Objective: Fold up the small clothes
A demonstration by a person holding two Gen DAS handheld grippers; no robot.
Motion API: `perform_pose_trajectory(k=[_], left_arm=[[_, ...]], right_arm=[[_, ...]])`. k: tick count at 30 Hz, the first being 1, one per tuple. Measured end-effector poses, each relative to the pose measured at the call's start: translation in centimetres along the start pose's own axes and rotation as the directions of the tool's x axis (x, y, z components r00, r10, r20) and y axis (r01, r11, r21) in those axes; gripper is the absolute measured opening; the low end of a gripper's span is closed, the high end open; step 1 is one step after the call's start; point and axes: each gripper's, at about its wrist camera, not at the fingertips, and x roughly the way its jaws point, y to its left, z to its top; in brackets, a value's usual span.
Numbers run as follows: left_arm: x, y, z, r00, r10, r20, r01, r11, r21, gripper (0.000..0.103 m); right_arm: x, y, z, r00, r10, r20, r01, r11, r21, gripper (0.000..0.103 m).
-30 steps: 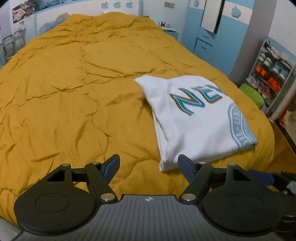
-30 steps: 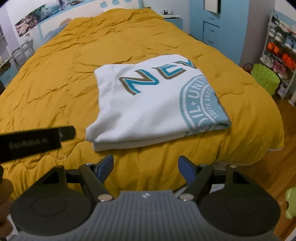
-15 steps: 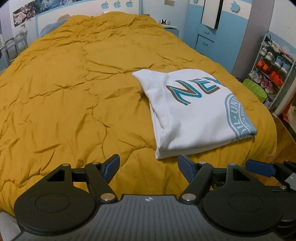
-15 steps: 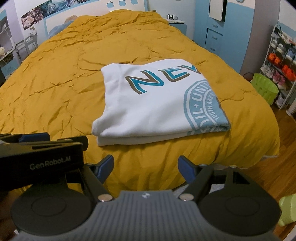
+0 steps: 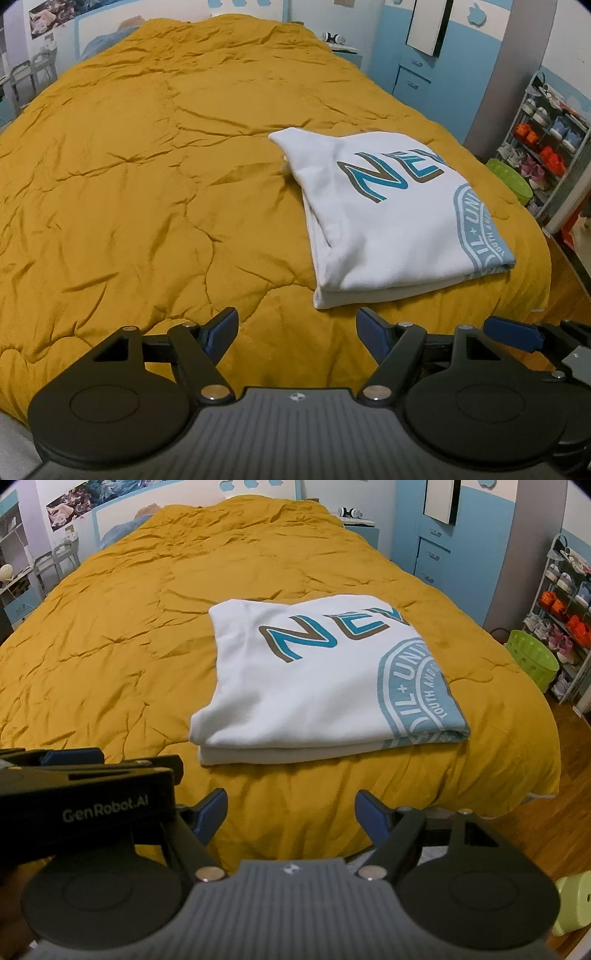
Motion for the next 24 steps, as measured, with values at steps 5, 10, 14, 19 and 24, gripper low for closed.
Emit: perform_pose_trajectory(k=[5, 10, 14, 19, 24], left_arm=[[0.16, 0.3, -0.05, 1.0, 0.002, -0.005, -0.002, 1.0, -0.004, 0.085], [0.27, 0.45, -0.05, 1.0, -0.005, -0.01, 0.005, 1.0, -0.002, 0.085], [0.38, 0.64, -0.05, 1.0, -0.005, -0.017, 0.005, 1.0, -0.008, 0.085], [0.44, 0.76, -0.05, 1.0, -0.007, -0.02, 0.007, 1.0, -0.01, 0.086], [0.53, 0.83, -0.03, 0.999, -0.019, -0.03, 0.019, 1.0, -0.011, 0.086]], right_arm=[[0.17, 0.35, 0.0, 1.0, -0.006, 0.001, 0.006, 1.0, -0.005, 0.072], [0.39, 0.51, 0.05, 1.0, -0.005, -0.005, 0.005, 1.0, -0.007, 0.072], [0.6, 0.63, 0.05, 1.0, 0.003, -0.011, -0.003, 1.0, -0.004, 0.072], [0.81, 0.7, 0.08, 1.0, 0.003, -0.015, -0.003, 1.0, -0.002, 0.072], [0.84, 0.69, 0.05, 1.0, 0.012, -0.021, -0.012, 1.0, 0.003, 0.072]])
